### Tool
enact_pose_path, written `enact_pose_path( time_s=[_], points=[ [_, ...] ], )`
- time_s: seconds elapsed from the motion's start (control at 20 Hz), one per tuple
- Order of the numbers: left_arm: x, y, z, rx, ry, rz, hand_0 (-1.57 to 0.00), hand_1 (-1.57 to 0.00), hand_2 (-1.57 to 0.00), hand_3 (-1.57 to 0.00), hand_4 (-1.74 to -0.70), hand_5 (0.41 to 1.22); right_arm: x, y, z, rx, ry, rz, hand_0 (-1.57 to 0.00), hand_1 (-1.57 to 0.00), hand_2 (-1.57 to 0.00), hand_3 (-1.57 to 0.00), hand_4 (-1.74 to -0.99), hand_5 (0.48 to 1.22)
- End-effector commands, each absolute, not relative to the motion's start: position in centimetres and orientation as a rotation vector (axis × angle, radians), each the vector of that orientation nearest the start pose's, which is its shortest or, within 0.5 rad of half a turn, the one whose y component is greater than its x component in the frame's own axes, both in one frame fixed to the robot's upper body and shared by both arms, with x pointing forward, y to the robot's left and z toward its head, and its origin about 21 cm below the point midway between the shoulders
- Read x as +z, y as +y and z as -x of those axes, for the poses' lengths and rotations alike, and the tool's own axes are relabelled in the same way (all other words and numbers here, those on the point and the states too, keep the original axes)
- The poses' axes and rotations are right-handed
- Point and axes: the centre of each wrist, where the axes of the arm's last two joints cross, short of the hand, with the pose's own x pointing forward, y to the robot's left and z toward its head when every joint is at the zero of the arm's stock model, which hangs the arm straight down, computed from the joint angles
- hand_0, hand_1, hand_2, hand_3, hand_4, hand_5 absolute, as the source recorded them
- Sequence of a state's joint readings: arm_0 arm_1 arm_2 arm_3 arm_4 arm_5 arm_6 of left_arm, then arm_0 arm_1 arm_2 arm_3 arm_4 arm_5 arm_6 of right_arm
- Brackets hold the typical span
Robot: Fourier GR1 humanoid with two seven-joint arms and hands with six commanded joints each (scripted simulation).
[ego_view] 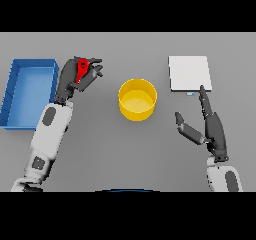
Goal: Pick up the red beaker and tilt it to pour out 1 green nut into yellow bowl. Pick up the yellow bowl and place it on the metallic measuring scale.
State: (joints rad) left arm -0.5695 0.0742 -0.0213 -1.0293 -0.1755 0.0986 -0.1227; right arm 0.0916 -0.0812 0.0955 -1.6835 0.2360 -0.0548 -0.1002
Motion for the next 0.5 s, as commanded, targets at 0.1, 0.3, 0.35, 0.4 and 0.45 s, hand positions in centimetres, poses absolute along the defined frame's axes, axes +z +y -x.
enact_pose_path(
  time_s=[0.1, 0.3, 0.35, 0.4, 0.45],
  points=[
    [4.9, 17.6, -38.2, -0.559, -1.635, -0.237, -1.56, -1.56, -1.56, -1.56, -1.73, 1.125, 1.2, -22.9, -22.6, 0.273, -1.697, 0.243, 0.0, 0.0, 0.0, 0.0, -1.256, 0.671],
    [5.6, 16.1, -38.2, -0.687, -1.602, -0.289, -1.56, -1.56, -1.56, -1.56, -1.73, 1.111, 1.0, -22.8, -22.7, 0.279, -1.674, 0.25, 0.0, 0.0, 0.0, 0.0, -1.256, 0.678],
    [5.7, 15.8, -38.3, -0.708, -1.594, -0.304, -1.56, -1.56, -1.56, -1.56, -1.73, 1.112, 1.0, -22.6, -22.3, 0.28, -1.687, 0.244, 0.0, 0.0, 0.0, 0.0, -1.256, 0.678],
    [5.7, 15.6, -38.3, -0.739, -1.575, -0.338, -1.57, -1.57, -1.57, -1.56, -1.73, 1.114, 1.0, -22.5, -22.4, 0.277, -1.679, 0.242, 0.0, 0.0, 0.0, 0.0, -1.254, 0.68],
    [6.3, 14.9, -38.4, -0.798, -1.559, -0.389, -1.57, -1.57, -1.57, -1.57, -1.74, 1.117, 1.1, -22.6, -22.5, 0.273, -1.678, 0.244, 0.0, 0.0, 0.0, 0.0, -1.255, 0.681]
  ],
)
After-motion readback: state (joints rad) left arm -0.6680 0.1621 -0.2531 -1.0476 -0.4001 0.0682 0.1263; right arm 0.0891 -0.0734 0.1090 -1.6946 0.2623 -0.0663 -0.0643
